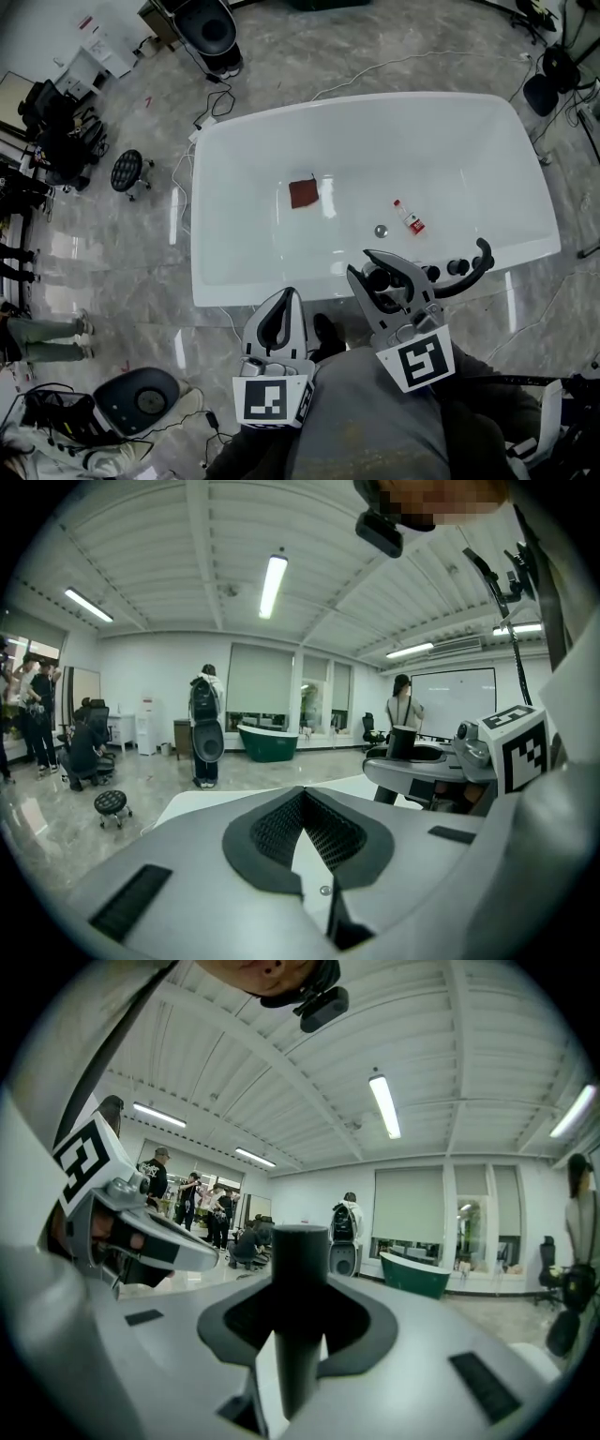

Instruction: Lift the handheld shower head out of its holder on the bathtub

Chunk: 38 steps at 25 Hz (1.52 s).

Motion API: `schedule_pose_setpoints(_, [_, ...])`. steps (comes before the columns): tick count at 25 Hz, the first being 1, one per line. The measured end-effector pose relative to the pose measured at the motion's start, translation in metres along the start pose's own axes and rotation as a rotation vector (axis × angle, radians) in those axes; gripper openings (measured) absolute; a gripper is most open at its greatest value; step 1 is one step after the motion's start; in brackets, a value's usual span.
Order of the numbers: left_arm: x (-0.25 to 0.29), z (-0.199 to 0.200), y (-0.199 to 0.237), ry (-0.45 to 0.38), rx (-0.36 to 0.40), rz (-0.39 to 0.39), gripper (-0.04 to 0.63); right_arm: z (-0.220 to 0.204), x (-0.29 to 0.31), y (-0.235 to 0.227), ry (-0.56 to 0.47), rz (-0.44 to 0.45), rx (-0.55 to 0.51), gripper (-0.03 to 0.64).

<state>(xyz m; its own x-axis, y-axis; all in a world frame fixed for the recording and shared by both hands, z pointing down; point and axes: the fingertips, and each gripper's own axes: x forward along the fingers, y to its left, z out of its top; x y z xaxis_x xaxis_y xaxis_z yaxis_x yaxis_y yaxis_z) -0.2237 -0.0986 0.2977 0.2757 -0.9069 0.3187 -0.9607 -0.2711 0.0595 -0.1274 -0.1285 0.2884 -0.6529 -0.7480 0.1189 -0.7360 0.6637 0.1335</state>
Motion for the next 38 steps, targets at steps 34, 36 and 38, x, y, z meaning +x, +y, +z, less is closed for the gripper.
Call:
schedule_pose_setpoints(34, [0.015,0.013,0.008,-0.056,0.016,-0.145,0.003,0.043,0.027,0.026,-0.067,-0.008,-0.053,0.114])
schedule_pose_setpoints(36, [0.017,0.014,0.009,-0.053,0.019,-0.170,0.003,0.043,0.029,0.026,-0.066,-0.030,-0.044,0.114])
schedule_pose_setpoints(38, [0.019,0.016,0.004,-0.052,0.030,-0.191,0.003,0.042,0.027,0.023,-0.069,-0.050,-0.027,0.114])
